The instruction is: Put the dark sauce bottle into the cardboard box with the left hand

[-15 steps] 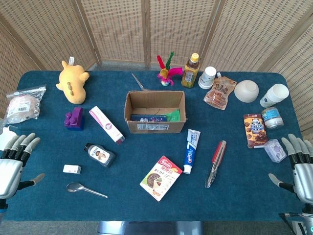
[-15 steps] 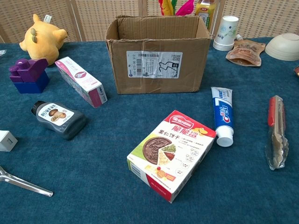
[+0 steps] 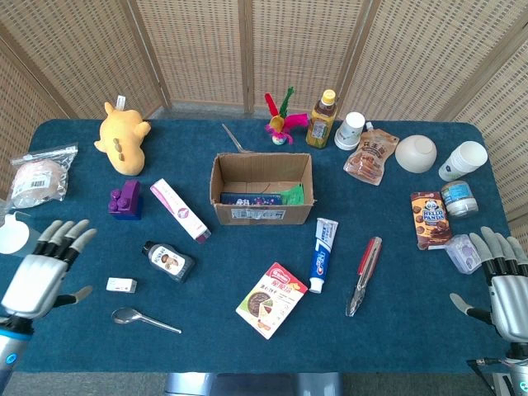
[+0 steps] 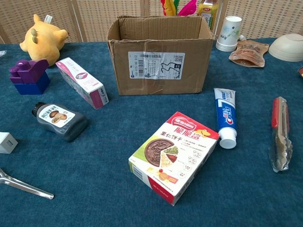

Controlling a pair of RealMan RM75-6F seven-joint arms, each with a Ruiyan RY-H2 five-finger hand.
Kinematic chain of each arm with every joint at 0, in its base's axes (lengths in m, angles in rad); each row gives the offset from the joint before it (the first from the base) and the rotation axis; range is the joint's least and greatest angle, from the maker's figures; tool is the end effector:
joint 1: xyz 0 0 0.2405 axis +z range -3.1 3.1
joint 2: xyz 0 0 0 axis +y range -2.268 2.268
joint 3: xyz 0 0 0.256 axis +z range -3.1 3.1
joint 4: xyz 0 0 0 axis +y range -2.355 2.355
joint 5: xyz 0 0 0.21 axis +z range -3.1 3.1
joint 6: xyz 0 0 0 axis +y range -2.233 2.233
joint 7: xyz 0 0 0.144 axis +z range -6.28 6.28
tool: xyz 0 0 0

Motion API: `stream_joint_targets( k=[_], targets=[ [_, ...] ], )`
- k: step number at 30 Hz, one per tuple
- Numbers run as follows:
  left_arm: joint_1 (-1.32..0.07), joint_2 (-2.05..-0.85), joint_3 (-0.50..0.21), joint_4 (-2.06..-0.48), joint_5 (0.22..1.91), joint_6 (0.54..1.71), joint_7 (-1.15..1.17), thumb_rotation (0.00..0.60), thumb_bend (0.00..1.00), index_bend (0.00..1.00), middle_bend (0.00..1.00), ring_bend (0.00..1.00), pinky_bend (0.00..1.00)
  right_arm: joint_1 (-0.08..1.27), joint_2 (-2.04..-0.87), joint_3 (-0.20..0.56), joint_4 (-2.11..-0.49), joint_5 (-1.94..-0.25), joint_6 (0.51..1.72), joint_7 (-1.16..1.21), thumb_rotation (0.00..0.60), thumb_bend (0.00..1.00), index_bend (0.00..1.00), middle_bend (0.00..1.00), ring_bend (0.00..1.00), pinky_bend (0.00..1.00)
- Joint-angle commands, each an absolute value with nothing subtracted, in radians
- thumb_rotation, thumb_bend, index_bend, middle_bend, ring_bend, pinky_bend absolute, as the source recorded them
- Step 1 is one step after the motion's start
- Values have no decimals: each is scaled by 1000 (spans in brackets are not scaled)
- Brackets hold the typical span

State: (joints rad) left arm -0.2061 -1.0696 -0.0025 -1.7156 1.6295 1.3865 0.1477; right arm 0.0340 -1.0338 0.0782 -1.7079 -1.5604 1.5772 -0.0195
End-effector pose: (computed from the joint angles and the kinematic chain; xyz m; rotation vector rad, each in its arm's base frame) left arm -0.2637 0.2001 0.1394 -1.6834 -0.7752 -0.8996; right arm -0.2911 -0.1697 0.1897 1.3482 -0.8114 0.9720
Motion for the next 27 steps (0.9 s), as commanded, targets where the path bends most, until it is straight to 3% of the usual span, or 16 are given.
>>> stream_joint_targets(
  k=[1, 12, 27],
  targets=[
    [-314, -1105, -35, -1681, 1617, 1237, 206, 600, 98, 119, 0, 0, 0, 36, -1036, 78, -1709, -1559, 1574, -24, 600, 0, 0, 0, 0, 0],
    [-426, -1306, -61, -1663, 1459, 1040, 498, 600, 97, 101, 0, 0, 0, 42, -1033, 83, -1702, -1533, 1550, 0, 600, 0, 0, 0, 0, 0],
    [-450, -1391, -38, -1645, 1324, 1015, 639, 600, 98, 86, 0, 0, 30, 43, -1031, 78, -1702, -1541, 1550, 14, 600, 0, 0, 0, 0, 0]
  ],
)
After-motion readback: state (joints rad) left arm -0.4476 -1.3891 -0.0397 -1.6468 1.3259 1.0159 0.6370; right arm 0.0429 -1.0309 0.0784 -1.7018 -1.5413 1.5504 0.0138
